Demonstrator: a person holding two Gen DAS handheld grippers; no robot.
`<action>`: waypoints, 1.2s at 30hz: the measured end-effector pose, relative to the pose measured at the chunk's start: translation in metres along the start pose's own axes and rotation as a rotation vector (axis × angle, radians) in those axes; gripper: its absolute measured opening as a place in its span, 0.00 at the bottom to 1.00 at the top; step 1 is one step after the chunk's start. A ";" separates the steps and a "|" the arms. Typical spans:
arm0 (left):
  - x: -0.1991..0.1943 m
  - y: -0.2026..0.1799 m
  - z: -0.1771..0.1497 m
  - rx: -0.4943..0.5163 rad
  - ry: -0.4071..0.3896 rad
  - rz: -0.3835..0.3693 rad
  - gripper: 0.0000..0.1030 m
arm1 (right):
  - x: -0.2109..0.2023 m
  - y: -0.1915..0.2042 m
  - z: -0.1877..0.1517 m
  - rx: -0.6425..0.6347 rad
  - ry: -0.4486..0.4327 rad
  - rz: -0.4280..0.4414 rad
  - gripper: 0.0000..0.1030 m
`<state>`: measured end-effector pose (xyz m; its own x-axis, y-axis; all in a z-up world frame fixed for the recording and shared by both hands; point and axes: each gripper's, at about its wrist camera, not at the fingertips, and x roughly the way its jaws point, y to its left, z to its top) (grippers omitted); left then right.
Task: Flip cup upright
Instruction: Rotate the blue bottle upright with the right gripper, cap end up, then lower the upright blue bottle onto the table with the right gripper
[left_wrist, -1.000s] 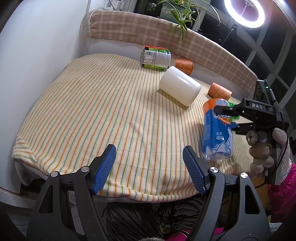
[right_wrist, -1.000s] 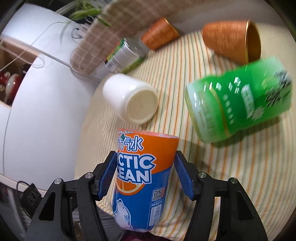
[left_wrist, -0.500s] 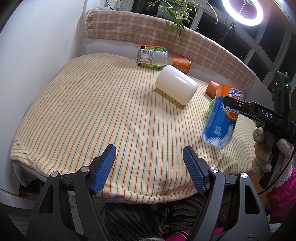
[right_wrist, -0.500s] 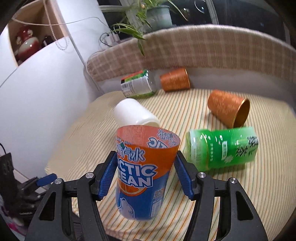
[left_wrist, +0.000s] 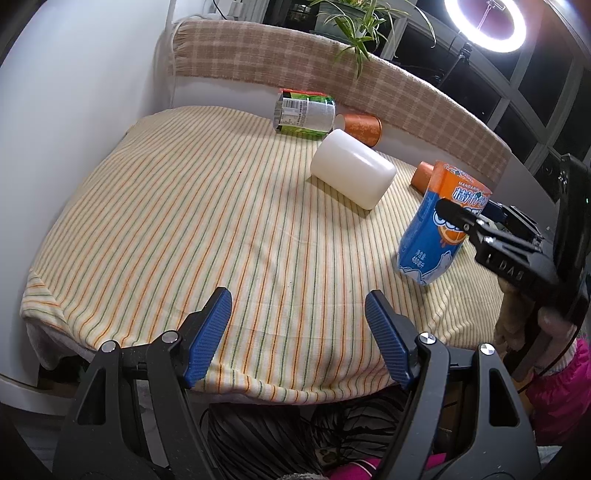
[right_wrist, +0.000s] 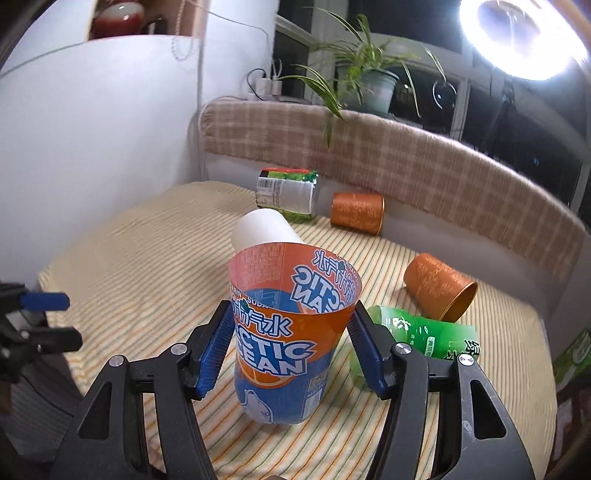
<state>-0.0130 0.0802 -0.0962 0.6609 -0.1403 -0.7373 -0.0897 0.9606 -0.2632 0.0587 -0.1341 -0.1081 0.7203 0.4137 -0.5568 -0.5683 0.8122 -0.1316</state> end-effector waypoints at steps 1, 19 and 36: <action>0.000 0.000 0.000 0.000 -0.001 0.000 0.75 | -0.002 0.002 -0.001 -0.008 -0.005 -0.005 0.60; -0.004 -0.005 -0.001 0.013 -0.010 -0.008 0.75 | -0.011 0.007 -0.015 0.057 0.011 0.035 0.60; -0.005 -0.011 -0.002 0.020 -0.007 -0.015 0.75 | -0.018 0.012 -0.020 0.084 0.007 0.068 0.60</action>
<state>-0.0165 0.0700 -0.0912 0.6673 -0.1535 -0.7288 -0.0644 0.9630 -0.2617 0.0310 -0.1403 -0.1163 0.6786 0.4661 -0.5676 -0.5798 0.8144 -0.0244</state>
